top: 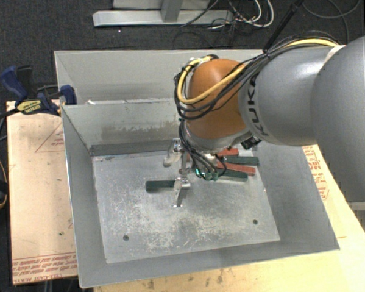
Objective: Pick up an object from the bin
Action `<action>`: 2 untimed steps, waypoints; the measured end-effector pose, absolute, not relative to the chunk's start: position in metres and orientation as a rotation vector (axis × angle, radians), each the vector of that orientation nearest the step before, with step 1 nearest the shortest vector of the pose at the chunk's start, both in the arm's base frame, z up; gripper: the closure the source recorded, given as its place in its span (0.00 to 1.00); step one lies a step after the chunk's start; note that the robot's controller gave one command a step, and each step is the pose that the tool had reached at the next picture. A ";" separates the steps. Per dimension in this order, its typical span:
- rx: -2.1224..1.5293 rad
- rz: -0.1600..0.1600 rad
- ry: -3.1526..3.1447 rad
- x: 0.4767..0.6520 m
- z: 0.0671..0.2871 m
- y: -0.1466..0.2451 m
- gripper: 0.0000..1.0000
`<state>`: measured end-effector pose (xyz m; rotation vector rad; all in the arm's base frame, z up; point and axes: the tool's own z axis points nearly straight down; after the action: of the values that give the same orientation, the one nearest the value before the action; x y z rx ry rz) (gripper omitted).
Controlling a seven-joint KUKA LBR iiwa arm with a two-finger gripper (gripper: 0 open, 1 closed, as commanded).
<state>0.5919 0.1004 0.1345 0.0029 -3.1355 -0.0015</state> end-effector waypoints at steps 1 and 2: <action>0.000 -0.002 -3.142 0.594 0.138 0.100 0.00; -0.081 -0.005 -3.151 0.594 0.072 0.118 0.00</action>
Offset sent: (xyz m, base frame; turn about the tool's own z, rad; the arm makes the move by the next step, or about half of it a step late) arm -0.0012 0.0165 -0.0645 0.0540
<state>0.5936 0.1179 0.0725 -0.0809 -3.1506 -0.0053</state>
